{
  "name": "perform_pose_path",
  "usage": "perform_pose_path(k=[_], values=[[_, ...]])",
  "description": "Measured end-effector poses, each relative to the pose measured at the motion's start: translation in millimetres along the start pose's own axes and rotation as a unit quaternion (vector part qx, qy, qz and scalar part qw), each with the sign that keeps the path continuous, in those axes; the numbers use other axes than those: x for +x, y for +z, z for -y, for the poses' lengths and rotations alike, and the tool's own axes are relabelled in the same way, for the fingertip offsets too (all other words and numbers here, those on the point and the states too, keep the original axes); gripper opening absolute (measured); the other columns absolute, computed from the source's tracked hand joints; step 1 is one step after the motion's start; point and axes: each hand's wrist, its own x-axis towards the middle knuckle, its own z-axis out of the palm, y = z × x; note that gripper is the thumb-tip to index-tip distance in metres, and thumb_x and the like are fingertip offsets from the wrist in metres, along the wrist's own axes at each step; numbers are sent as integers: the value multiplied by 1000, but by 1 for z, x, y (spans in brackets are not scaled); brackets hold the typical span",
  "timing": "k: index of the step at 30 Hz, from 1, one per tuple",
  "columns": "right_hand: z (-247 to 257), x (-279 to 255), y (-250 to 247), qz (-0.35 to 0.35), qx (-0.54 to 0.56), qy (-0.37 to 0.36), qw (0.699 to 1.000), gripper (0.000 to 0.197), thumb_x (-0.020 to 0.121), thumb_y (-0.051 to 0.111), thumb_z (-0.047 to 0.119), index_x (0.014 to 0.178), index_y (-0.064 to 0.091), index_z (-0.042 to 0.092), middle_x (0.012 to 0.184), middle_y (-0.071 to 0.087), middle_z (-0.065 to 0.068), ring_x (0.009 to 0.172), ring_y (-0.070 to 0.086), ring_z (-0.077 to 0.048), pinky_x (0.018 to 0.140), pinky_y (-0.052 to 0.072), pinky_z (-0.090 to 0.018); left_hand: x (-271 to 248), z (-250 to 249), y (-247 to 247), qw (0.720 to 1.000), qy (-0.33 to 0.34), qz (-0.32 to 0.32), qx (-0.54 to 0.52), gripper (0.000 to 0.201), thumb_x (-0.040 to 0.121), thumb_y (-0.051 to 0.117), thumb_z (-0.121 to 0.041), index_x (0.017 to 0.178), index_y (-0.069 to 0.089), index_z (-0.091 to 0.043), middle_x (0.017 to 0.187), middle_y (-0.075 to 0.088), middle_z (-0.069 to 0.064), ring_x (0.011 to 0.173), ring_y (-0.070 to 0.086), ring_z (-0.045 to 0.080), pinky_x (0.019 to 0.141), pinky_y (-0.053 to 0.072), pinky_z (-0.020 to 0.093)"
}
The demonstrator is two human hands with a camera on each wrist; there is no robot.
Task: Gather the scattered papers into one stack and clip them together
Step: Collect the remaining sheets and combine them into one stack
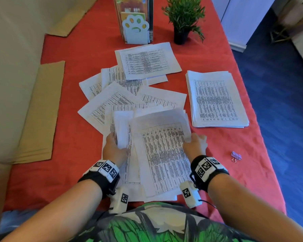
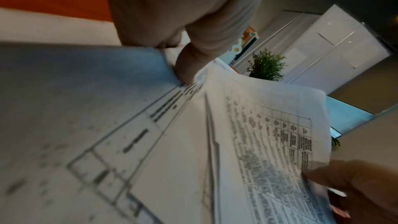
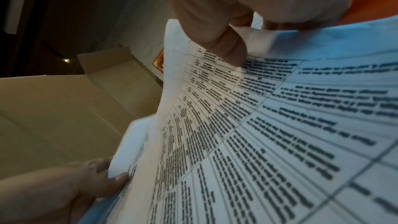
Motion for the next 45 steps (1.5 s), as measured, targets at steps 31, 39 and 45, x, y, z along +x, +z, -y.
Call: perform_pose_path(k=[31, 39, 45], values=[[25, 2, 4, 99, 114, -152, 977, 24, 76, 51, 1, 58, 41, 15, 60, 39, 0, 53, 34, -12, 51, 31, -23, 11, 9, -21, 985, -8, -100, 141, 55, 80, 62, -15, 132, 47, -23, 144, 33, 6, 130, 33, 35, 108, 32, 51], [14, -2, 16, 103, 104, -105, 984, 10, 80, 53, 3, 84, 57, -6, 71, 53, -15, 62, 50, -24, 57, 45, -37, 4, 15, -24, 998, 47, -48, 16, 79, 76, 67, 5, 144, 30, -13, 137, 44, 15, 122, 48, 33, 94, 41, 34], [13, 6, 11, 65, 198, -73, 975, 41, 80, 52, -4, 116, 47, 16, 92, 58, -7, 71, 57, -22, 62, 51, -37, 2, 17, -20, 996, 38, -75, -22, 42, 91, 45, 4, 130, 50, -7, 120, 63, 16, 106, 60, 32, 81, 42, 28]])
